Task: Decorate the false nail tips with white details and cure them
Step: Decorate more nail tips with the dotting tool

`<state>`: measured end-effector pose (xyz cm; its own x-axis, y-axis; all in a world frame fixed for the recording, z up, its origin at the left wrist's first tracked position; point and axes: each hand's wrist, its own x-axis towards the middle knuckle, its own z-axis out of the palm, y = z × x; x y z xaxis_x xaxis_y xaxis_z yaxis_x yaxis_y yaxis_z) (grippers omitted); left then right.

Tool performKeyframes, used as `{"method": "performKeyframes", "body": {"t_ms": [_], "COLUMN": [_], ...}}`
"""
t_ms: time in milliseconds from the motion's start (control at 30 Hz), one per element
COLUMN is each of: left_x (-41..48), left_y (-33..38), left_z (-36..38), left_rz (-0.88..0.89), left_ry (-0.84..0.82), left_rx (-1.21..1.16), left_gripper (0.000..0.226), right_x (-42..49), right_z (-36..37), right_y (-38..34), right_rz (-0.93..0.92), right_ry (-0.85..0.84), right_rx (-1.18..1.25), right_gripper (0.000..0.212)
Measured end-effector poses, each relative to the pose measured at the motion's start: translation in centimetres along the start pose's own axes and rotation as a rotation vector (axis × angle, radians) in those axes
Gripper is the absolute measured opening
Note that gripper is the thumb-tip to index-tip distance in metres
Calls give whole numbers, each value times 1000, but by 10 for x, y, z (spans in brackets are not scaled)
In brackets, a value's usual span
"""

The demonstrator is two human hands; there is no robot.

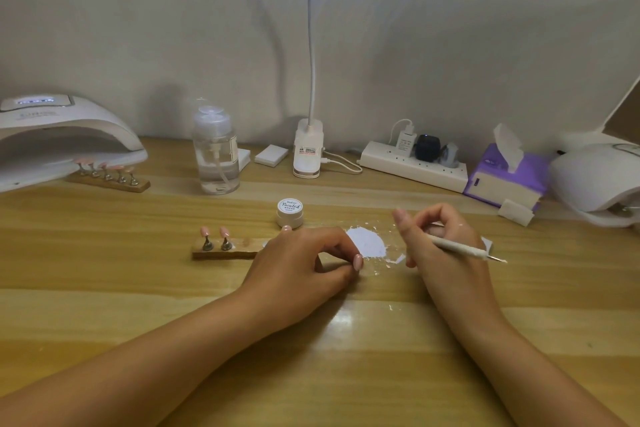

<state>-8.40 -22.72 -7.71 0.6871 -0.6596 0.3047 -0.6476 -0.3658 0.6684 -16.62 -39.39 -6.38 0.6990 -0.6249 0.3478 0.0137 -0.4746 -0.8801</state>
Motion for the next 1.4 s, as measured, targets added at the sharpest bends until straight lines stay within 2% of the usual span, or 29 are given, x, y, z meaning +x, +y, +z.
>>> {"method": "performKeyframes", "body": {"t_ms": [167,233,500,600,700,1200,1400], "left_x": [0,1,-1,-1,0,1,1], "left_y": [-1,-1,0,1,2,-1,-2], "left_z": [-1,-1,-1,-2,-2,-2,-2], "left_rz": [14,25,33,43,40,53,58], "left_ry": [-10,-10,17,10,8,-7,-5], "left_rx": [15,11,24,28,27,-7,6], "left_gripper": [6,7,8,17,12,3,9], "right_x": [-9,-15,-18,-19,-19,-19,-19], "right_z": [4,10,15,17,18,19,18], "right_y": [-14,-14,-11,-12,-11,-8,-10], "right_rz": [149,193,218,209,213,194,201], "right_ry": [-47,-67,-97,-127,-131,-163,-162], "right_rx": [357,414,351,282,276,220,239], "right_gripper": [26,19,31,18,15,13,15]}}
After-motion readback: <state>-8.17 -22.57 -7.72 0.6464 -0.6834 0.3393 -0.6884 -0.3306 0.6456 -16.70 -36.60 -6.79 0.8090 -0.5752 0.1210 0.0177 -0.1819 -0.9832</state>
